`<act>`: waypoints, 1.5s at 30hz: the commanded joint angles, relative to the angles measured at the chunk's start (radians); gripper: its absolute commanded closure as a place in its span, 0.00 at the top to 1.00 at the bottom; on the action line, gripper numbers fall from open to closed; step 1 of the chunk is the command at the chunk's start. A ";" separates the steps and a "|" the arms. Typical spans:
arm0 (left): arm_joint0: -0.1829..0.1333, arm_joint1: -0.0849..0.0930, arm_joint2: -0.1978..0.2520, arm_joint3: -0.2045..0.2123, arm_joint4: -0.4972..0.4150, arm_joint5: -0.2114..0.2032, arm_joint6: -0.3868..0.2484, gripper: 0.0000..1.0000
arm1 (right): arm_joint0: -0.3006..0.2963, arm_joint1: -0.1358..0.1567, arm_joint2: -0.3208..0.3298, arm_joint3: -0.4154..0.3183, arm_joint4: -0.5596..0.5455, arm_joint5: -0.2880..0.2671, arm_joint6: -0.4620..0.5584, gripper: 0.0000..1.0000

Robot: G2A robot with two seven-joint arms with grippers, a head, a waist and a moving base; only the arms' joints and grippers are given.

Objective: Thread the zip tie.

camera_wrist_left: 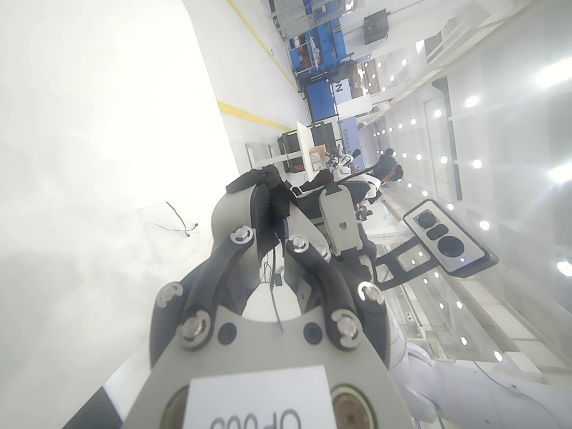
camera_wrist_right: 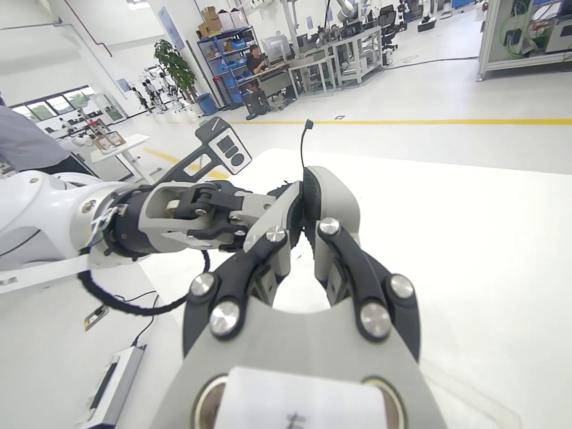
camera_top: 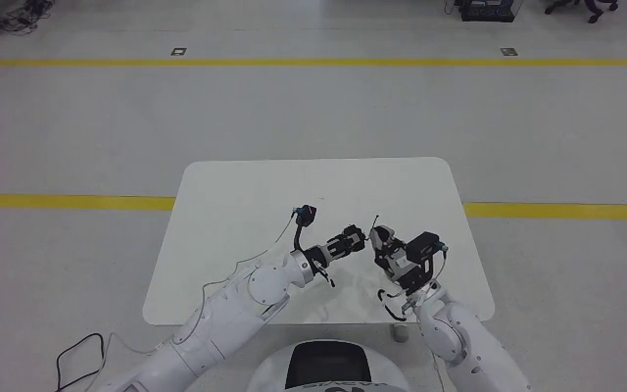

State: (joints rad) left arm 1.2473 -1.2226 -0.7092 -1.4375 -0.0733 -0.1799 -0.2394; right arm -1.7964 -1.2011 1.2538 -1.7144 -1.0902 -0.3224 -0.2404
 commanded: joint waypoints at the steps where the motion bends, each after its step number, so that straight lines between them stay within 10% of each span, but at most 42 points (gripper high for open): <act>1: 0.000 0.000 0.000 0.000 0.000 0.000 0.000 0.00 | -0.004 0.000 -0.001 -0.004 -0.006 0.001 0.001 0.00; 45: 0.000 0.000 0.000 0.000 0.000 0.000 0.000 0.00 | 0.039 0.011 -0.014 0.058 0.136 -0.018 0.112 0.00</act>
State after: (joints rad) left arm 1.2473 -1.2226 -0.7092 -1.4375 -0.0733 -0.1799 -0.2394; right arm -1.7584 -1.1909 1.2406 -1.6569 -0.9549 -0.3400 -0.1288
